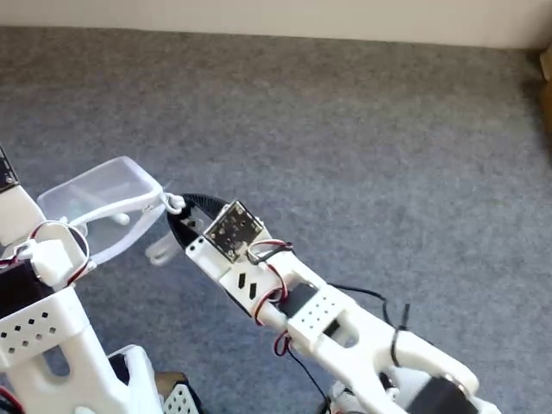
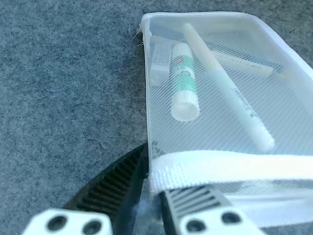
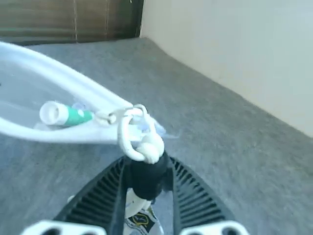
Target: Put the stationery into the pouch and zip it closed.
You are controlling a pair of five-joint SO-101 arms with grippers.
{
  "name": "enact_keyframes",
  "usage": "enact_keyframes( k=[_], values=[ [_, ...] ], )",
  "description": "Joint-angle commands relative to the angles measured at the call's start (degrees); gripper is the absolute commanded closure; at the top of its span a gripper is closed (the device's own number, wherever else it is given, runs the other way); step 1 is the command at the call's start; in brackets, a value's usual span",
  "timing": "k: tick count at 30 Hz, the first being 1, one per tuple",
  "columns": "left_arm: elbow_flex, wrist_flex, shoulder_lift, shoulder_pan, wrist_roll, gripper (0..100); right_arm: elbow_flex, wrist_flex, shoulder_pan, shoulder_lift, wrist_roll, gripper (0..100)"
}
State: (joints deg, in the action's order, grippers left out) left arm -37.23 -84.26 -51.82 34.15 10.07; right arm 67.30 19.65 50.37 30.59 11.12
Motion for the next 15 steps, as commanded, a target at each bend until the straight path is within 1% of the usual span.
enact_keyframes(
  k=[1,8,11,15],
  values=[
    [0.1,1.0,0.7,0.4,0.0,99,-1.6,-13.5,-0.5,8.3,0.7,99.4],
    [0.0,1.0,0.7,0.3,-0.1,99,-5.8,-34.8,3.6,15.7,0.7,99.4],
    [0.0,1.0,0.7,0.2,-0.1,99,-5.9,-40.5,3.7,17.1,0.7,99.4],
    [0.0,1.0,0.7,0.2,-0.1,99,-5.4,-44.9,3.6,19.9,0.7,99.4]
  ],
)
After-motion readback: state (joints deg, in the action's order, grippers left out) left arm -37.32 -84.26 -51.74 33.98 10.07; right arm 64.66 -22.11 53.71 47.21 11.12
